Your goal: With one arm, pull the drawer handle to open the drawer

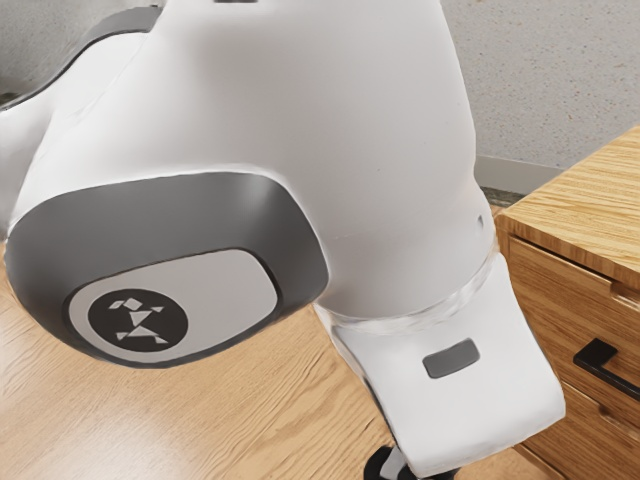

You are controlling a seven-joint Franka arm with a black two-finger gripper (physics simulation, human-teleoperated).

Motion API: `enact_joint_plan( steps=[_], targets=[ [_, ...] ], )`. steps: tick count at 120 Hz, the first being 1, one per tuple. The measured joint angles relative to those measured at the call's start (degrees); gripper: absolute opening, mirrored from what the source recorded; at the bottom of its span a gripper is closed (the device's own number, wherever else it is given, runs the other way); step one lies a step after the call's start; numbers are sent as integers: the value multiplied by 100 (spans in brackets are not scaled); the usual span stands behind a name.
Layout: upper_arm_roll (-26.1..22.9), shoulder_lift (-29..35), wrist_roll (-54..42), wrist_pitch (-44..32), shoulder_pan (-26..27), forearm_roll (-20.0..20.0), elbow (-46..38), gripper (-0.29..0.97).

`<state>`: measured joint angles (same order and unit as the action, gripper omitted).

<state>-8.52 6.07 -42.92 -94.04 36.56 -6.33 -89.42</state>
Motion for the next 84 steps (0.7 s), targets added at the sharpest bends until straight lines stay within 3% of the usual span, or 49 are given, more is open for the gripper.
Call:
enact_joint_plan(
  steps=[23, 42, 84],
  targets=[
    [15, 113, -1558, -929, 385, 140, -415, 68],
    [40, 155, -2518, -1345, 356, 276, -590, 68],
    [165, 79, -3688, -1850, 333, 584, -637, 68]
  ],
)
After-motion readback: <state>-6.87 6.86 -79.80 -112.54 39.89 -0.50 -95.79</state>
